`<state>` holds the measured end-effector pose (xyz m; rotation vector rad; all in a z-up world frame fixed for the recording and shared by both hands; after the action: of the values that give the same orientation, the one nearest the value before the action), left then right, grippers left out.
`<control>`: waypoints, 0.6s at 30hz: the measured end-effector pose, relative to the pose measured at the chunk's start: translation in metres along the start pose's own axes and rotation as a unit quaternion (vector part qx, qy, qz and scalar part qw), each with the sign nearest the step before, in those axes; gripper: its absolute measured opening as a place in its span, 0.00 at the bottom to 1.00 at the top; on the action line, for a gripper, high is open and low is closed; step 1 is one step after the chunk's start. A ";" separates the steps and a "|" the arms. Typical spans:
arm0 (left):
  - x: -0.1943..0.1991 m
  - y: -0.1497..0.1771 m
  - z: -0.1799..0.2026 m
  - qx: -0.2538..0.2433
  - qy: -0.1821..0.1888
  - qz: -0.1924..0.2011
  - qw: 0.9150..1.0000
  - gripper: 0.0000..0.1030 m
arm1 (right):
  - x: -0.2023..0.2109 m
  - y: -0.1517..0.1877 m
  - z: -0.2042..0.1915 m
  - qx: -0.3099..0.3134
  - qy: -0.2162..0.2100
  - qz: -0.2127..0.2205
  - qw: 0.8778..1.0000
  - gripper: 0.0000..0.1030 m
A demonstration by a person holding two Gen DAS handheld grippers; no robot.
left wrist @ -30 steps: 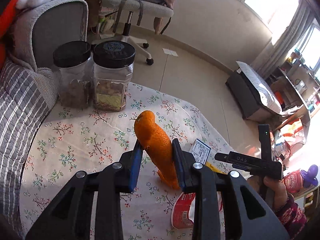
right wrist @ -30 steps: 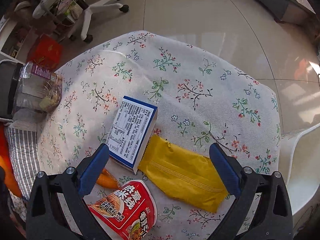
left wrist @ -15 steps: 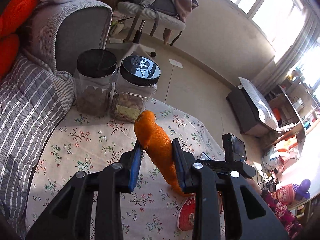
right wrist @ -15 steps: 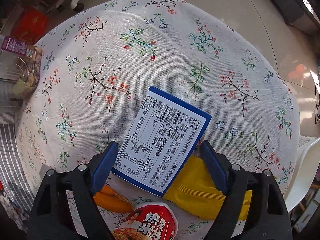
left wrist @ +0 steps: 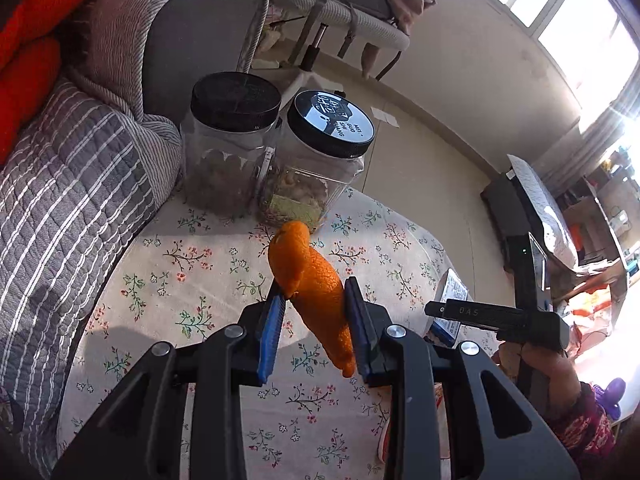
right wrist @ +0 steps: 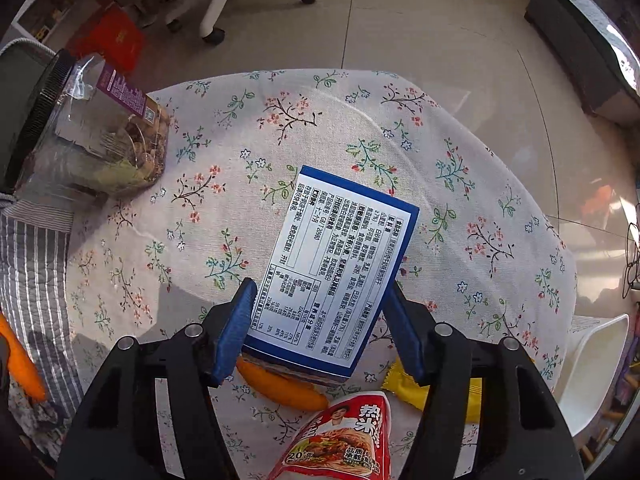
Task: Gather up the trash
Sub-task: 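Grasp the blue-edged white box with the right gripper while the left gripper holds the orange item, then carry the blue-edged box over the white bin and open the right gripper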
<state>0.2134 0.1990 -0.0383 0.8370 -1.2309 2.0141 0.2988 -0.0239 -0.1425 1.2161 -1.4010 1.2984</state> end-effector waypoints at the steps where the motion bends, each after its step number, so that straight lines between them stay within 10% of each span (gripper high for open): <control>1: 0.000 -0.001 -0.003 0.003 -0.003 0.001 1.000 0.30 | 0.007 0.001 -0.006 0.006 -0.003 0.006 1.000 0.58; 18: 0.037 -0.004 -0.009 -0.018 -0.045 0.089 0.995 0.30 | 0.125 0.020 -0.059 0.052 -0.082 0.223 0.970 0.59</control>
<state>0.1923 0.2152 -0.0111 0.8342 -1.4331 2.1065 0.2571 0.0215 -0.0178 1.1357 -1.8196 1.6213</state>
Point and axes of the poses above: each gripper's, at about its wrist camera, not at the fingertips, and x roughly against the way its jaws point, z to its right, y to its underside, the point moved 5 cm from there along -x, roughly the way its jaws point
